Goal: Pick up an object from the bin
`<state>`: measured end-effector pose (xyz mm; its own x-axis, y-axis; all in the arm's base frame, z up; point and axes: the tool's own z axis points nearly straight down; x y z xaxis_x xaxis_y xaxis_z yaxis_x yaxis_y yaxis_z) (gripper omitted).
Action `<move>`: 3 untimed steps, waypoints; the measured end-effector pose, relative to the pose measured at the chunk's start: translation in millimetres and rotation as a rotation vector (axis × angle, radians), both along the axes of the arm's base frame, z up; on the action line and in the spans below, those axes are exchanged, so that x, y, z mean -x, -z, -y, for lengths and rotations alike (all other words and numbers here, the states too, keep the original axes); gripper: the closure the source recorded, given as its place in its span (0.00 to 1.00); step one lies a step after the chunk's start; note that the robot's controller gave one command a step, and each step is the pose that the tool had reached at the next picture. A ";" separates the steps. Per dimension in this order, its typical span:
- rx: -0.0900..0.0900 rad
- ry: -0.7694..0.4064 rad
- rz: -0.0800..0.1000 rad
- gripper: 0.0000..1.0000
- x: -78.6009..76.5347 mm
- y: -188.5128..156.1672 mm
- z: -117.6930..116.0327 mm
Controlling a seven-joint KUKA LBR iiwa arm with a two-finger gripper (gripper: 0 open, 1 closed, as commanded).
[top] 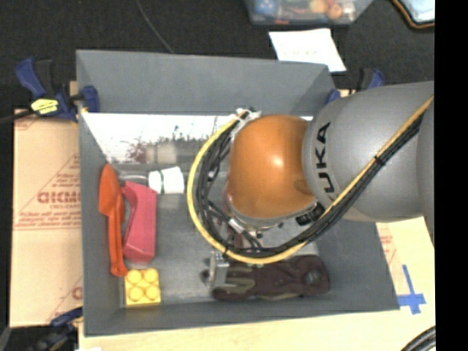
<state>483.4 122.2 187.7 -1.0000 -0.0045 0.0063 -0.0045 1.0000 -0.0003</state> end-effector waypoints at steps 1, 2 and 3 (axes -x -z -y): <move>-0.001 0.005 0.008 0.00 -1.7 -4.5 0.7; -0.003 -0.193 0.029 0.00 5.3 115.6 77.4; -0.004 -0.069 0.030 0.00 4.0 115.6 76.7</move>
Offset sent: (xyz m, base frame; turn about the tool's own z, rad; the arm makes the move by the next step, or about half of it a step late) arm -0.0119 -0.0764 -0.1177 -0.1978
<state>479.4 45.5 72.1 -0.9970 -0.0737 -0.0239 -0.0738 0.9973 0.0023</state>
